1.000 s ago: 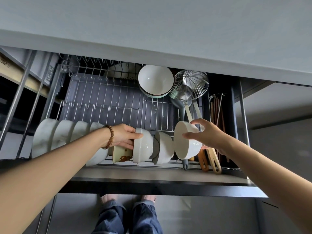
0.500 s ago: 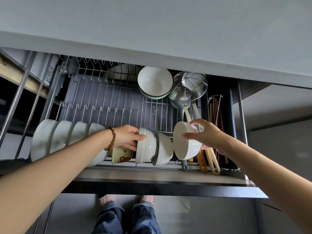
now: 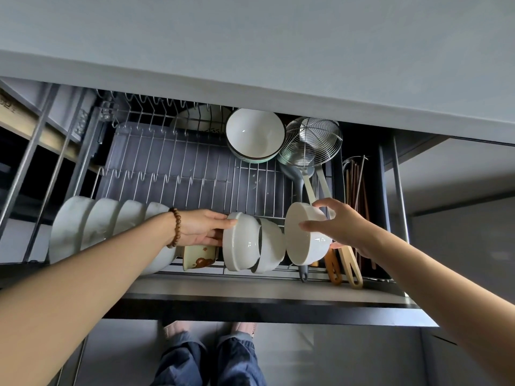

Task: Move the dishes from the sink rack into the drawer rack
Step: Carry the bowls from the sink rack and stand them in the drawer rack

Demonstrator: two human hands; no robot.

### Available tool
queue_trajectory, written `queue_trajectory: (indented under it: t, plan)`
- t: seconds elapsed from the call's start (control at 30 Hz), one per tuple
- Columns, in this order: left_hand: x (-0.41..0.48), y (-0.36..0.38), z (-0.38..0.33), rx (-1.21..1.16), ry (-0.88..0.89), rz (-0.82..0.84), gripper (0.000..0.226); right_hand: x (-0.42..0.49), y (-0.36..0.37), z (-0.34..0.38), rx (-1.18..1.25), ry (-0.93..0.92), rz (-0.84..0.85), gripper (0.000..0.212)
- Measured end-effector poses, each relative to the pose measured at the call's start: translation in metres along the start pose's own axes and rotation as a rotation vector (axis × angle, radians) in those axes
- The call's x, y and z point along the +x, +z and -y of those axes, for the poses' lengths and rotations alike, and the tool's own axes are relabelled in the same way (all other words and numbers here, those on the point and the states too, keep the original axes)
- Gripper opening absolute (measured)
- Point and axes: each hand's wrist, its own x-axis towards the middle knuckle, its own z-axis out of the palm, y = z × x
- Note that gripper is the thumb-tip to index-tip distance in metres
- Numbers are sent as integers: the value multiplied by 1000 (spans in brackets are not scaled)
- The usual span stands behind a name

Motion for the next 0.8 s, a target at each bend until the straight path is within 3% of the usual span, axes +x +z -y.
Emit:
queue_trajectory:
  t: [0.23,0.4,0.63,0.8]
  plan:
    - [4,13,-7,46,18,-43,28,1,-2,-2,1,7,5,66]
    - [5,18,-5,27,4,-16,13,1,-2,-2,3,3,4,64]
    - [3,5,0,-43,-21,-13,13,1,-4,-3,9,18,23,63]
    - [13,16,1,103,-31,-22,24,1,-3,-3,32,19,33,63]
